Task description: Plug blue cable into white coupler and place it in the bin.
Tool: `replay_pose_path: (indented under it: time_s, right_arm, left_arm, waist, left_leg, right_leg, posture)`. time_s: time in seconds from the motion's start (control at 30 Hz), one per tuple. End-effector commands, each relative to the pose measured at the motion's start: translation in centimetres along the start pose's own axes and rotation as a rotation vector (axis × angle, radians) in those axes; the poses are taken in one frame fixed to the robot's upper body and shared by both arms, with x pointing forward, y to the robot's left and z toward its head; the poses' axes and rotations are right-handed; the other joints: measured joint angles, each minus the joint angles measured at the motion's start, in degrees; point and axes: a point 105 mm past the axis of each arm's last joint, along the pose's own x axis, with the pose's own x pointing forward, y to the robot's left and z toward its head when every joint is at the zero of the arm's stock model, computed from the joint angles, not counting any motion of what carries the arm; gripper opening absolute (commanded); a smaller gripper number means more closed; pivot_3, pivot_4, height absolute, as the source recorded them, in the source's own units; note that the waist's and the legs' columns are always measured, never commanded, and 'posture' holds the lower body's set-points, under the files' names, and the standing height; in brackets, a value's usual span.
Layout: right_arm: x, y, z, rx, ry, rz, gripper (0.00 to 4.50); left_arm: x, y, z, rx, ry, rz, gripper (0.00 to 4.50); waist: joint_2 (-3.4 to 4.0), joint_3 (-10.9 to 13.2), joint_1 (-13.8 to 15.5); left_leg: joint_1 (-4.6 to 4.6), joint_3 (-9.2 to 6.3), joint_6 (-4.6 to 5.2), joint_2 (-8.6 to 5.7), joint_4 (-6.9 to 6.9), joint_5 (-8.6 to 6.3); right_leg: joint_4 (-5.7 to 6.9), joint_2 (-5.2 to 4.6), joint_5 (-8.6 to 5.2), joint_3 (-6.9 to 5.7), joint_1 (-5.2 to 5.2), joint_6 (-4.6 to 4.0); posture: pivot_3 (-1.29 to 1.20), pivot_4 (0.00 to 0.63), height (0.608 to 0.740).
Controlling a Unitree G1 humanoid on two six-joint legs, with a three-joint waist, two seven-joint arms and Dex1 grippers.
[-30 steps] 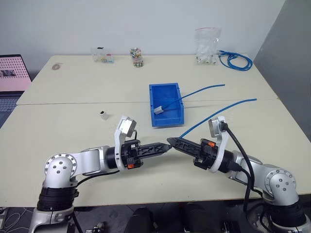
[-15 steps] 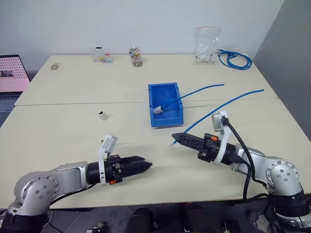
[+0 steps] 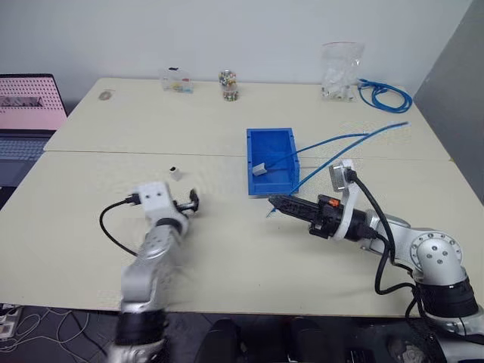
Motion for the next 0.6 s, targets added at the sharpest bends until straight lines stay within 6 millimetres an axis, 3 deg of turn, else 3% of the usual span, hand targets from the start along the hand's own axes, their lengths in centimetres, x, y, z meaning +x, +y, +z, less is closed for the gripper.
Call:
replay_pose_path:
  time_s: [0.03, 0.2, 0.6]
  right_arm:
    - [-0.5, 0.5, 0.8, -0.036, -0.013, 0.002, 0.14]
    - [-1.4, 0.4, 0.6, -0.041, -0.008, -0.037, 0.14]
    - [-2.1, 0.5, -0.2, -0.010, -0.048, -0.105, 0.14]
  left_arm:
    - [2.0, 0.7, -0.1, -0.067, -0.020, 0.161, 4.49]
    - [3.8, 0.3, -1.8, -0.137, 0.031, 0.288, 4.49]
    - [6.2, 1.6, -0.8, -0.270, -0.017, 0.402, 4.49]
  waist:
    - [0.00, 0.0, -0.1]
    - [0.06, 0.0, 0.0]
    - [0.18, -0.1, -0.4]
  left_leg:
    - [-0.09, -0.01, 0.01, 0.01, 0.17, 0.00]
    - [-0.20, 0.02, 0.02, -0.03, 0.41, -0.01]
    - [-0.07, 0.11, 0.22, -0.02, 0.43, 0.12]
  right_leg:
    - [0.03, 0.00, 0.02, -0.01, -0.01, 0.02]
    - [0.08, 0.00, 0.11, -0.03, -0.03, 0.17]
    - [0.15, 0.12, 0.19, -0.11, 0.03, 0.45]
  posture:
    - [0.00, 0.150, 0.740]
    - [0.00, 0.150, 0.740]
    - [0.00, 0.150, 0.740]
